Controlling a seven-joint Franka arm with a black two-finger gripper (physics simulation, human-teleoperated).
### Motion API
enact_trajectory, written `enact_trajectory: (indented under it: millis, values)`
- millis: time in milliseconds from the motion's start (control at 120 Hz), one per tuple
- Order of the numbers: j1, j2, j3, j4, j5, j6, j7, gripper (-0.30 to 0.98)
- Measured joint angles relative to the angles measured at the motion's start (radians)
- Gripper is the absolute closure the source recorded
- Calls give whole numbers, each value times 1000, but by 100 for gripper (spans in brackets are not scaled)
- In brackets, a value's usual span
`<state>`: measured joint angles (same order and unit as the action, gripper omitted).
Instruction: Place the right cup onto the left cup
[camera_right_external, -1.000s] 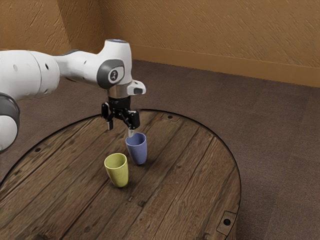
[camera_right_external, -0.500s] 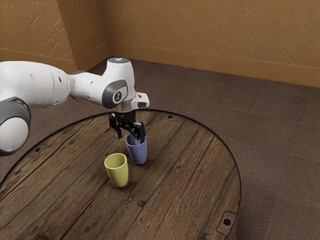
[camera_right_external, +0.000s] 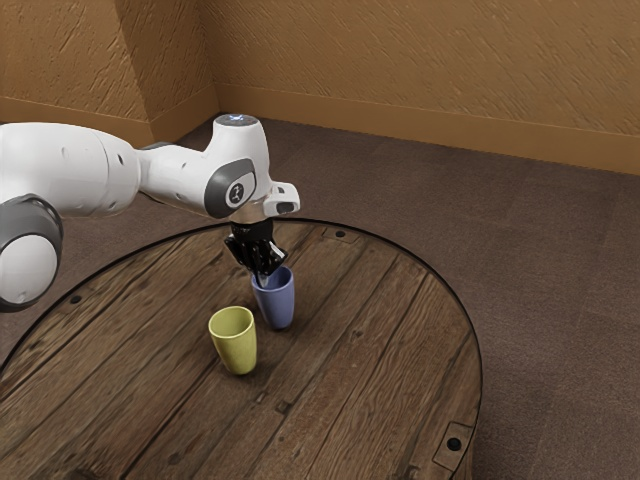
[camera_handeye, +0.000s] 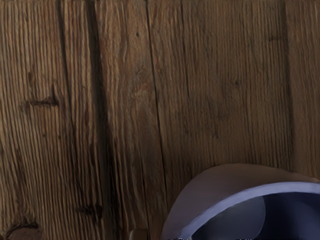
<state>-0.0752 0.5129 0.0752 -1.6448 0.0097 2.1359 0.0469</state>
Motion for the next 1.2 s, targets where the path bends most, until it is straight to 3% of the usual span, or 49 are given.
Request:
enact_trajectory:
  millis: [200,483,975,1200]
  values:
    - [1,-30,0,0,3,-4,-3,77]
    - [-3,-216,1,-24,21,-81,-8,78]
    - [-43,-535,1,-349,46,-140,-72,79]
    - [-39,-575,2,-424,60,-136,-123,79]
